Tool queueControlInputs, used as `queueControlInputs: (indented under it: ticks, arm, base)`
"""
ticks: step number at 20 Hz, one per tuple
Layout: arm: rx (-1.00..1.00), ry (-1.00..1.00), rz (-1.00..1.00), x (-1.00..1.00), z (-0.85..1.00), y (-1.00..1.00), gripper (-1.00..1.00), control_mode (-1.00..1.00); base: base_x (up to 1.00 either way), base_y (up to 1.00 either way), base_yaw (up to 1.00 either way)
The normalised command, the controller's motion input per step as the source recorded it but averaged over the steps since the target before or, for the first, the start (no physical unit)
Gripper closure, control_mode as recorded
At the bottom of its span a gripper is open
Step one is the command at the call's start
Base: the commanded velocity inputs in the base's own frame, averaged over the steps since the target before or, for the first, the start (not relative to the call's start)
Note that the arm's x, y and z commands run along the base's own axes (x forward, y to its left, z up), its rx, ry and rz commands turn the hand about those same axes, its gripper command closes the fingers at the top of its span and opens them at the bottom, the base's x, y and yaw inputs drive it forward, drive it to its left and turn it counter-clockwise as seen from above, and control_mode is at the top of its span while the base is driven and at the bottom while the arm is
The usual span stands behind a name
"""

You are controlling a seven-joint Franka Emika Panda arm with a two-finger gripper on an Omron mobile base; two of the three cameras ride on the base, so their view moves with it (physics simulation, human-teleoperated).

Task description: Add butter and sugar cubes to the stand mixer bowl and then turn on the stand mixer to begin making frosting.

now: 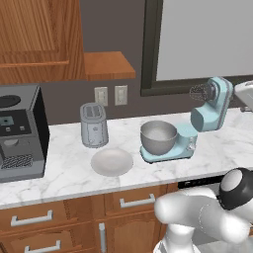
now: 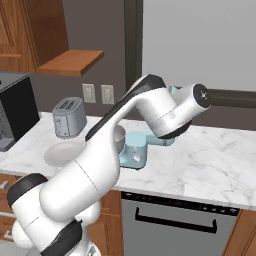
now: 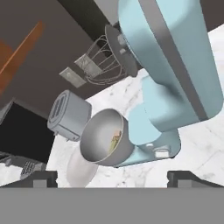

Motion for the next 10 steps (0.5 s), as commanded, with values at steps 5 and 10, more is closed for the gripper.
queueControlInputs:
  ticks: [5, 10]
  arm:
    - [0.11, -0.07, -0.03, 0.23, 0.14, -0.38, -1.0, -1.0]
    - [0.1, -0.08, -0.02, 0.21, 0.12, -0.35, -1.0, -1.0]
  base:
    - [0.0, 0.0, 0.0]
    - [0.0, 0.0, 0.0]
